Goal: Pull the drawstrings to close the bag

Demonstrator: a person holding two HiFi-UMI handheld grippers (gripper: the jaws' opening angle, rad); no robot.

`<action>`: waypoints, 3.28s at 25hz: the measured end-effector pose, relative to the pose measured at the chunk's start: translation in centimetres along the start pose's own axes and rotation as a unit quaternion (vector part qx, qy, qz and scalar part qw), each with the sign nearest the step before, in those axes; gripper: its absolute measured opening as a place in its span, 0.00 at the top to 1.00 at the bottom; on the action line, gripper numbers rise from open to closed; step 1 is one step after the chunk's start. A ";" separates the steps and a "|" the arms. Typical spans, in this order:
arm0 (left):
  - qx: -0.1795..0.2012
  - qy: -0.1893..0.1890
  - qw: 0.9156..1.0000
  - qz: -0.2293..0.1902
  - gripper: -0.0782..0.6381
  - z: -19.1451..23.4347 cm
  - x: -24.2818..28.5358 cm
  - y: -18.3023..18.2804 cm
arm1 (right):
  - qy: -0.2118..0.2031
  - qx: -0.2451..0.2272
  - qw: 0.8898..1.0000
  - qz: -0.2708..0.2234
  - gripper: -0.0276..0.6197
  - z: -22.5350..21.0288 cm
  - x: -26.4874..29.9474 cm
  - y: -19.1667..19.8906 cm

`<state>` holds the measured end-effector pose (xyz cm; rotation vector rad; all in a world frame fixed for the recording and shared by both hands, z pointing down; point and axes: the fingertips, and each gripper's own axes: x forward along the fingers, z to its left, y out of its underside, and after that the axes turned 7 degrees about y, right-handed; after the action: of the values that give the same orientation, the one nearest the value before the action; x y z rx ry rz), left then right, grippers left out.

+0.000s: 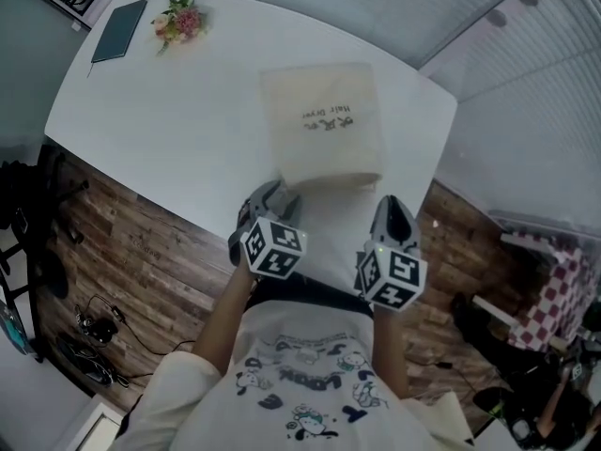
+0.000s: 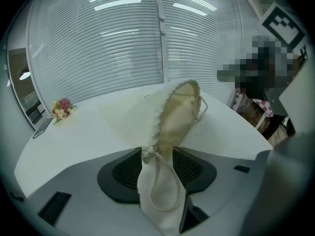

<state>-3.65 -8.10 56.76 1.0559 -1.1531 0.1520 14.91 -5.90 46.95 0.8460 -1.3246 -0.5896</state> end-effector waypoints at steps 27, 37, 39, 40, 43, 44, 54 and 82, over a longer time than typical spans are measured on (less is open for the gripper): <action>-0.089 -0.029 0.996 0.007 0.77 0.1 -0.3 0.2 | 0.010 0.063 0.990 0.122 0.61 0.8 7.2 4.4; -0.095 -0.034 0.995 0.007 0.77 0.3 -0.3 0.3 | 0.083 0.091 0.982 0.142 0.68 -1.0 9.5 4.7; -0.095 -0.035 0.995 0.008 0.77 0.4 -0.3 0.3 | 0.066 0.069 0.985 0.145 0.71 -0.4 9.0 4.9; -0.096 -0.036 0.995 0.008 0.77 0.4 -0.3 0.3 | 0.059 0.054 0.986 0.146 0.72 -0.2 8.6 5.1; -0.098 -0.036 0.994 0.008 0.77 0.5 -0.3 0.3 | 0.047 0.000 0.988 0.144 0.74 0.1 7.4 5.5; -0.099 -0.035 0.994 0.008 0.77 0.5 -0.3 0.3 | 0.045 -0.014 0.988 0.145 0.76 0.1 7.1 5.7; -0.103 -0.047 0.994 0.006 0.77 1.3 -0.6 0.1 | 0.027 -0.039 0.988 0.149 0.89 -2.2 6.0 6.3; -0.107 -0.058 0.992 0.014 0.77 1.9 -0.6 0.4 | -0.007 -0.102 0.981 0.164 0.83 -2.9 6.8 7.6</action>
<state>-5.47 -9.06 56.53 0.8674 -1.2596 -0.0113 18.28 -6.30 57.04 0.4436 -1.3544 -0.4595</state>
